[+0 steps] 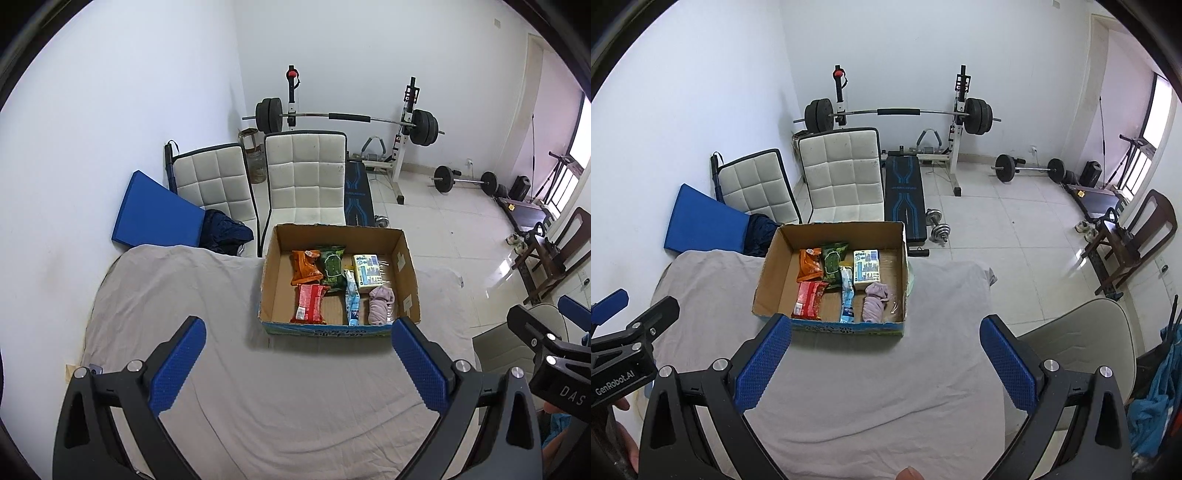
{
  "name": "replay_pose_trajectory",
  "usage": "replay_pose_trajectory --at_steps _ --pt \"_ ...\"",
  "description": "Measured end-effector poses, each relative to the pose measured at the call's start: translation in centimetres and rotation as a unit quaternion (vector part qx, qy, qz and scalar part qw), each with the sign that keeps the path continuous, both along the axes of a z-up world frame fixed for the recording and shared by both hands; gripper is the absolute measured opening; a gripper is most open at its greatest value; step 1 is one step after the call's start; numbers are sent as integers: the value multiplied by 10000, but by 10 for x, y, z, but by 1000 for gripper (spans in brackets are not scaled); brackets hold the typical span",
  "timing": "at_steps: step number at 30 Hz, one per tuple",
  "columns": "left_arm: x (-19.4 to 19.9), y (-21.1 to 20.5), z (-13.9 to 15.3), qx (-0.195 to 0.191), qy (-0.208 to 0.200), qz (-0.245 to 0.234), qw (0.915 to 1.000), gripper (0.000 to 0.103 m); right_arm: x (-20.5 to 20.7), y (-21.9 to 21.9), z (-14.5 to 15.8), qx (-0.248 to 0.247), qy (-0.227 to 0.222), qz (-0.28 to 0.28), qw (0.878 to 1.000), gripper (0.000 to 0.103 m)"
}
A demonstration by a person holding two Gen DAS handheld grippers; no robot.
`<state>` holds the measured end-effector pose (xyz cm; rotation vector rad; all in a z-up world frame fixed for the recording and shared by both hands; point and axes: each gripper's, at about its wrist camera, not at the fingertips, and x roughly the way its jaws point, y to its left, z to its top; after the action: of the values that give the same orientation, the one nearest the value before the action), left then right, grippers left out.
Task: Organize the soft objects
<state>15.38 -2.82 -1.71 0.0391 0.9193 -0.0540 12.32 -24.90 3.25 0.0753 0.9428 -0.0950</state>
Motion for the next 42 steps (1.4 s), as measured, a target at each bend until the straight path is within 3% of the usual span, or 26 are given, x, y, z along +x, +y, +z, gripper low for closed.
replay_pose_trajectory --at_steps 42 --pt "8 -6 -1 -7 -44 -5 10000 103 -1 1 1 -26 -128 -28 9999 103"
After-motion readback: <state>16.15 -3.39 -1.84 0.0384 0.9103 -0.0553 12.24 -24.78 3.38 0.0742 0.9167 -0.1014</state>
